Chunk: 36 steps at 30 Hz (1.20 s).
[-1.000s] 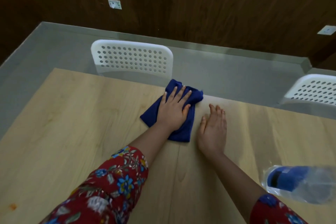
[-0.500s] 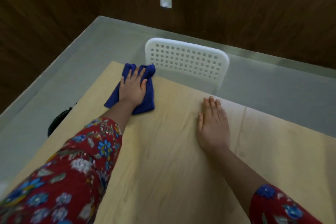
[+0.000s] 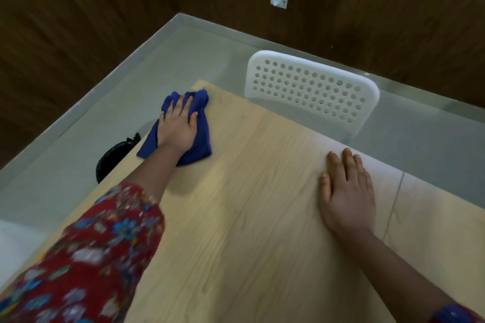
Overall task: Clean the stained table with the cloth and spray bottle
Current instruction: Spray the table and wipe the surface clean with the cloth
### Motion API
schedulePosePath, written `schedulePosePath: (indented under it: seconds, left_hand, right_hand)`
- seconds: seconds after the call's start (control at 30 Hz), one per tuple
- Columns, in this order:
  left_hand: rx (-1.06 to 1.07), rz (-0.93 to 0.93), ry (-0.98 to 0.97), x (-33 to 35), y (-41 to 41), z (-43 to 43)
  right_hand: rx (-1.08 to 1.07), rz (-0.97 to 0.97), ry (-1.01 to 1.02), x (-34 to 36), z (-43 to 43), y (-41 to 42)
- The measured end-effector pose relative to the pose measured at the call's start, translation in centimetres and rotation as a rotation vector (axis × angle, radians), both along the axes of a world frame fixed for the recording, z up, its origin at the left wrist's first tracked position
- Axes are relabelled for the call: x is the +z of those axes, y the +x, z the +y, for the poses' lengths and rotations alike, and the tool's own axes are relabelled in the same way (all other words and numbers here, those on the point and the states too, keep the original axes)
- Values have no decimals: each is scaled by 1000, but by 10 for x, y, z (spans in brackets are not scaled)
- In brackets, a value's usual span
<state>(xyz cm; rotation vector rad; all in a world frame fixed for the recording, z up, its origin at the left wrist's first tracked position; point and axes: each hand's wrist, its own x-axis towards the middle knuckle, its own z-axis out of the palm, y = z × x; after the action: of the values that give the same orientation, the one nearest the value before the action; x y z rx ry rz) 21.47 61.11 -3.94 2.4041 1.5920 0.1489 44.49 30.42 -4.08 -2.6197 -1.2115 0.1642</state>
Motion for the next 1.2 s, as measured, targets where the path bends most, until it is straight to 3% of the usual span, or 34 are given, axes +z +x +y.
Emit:
schedulePosePath:
  seconds: [0.2, 0.4, 0.5, 0.57, 0.63, 0.73, 0.87, 0.93, 1.0, 1.1, 1.2]
  left_hand:
    - [35, 38, 49, -3, -82, -58]
    - [151, 58, 20, -3, 11, -7]
    - [-127, 74, 62, 0, 53, -42]
    - [-480, 73, 64, 3, 34, -87]
    - [-676, 51, 24, 3, -10, -97]
    - [-435, 71, 75, 2, -48, -54]
    - [-44, 117, 1, 3, 12, -7]
    - [-16, 129, -30, 3, 48, -13]
    - [-112, 167, 64, 2, 51, -42]
    - [-193, 137, 84, 3, 2, -82]
    - [-59, 147, 47, 0, -52, -57]
  right_hand:
    - [14, 9, -2, 2, 0, -3]
    - [21, 4, 0, 1, 0, -2]
    - [23, 10, -1, 1, -1, -2]
    - [33, 9, -4, 2, -2, -1]
    - [36, 12, -12, 1, -1, -1]
    - [35, 1, -20, 0, -1, -2]
    - [33, -4, -24, 0, 0, -1]
    - [34, -2, -17, 1, -1, -1]
    - [45, 1, -16, 1, -1, 0]
    - [46, 5, -11, 0, -2, 0]
    - [50, -3, -21, -1, -1, -1]
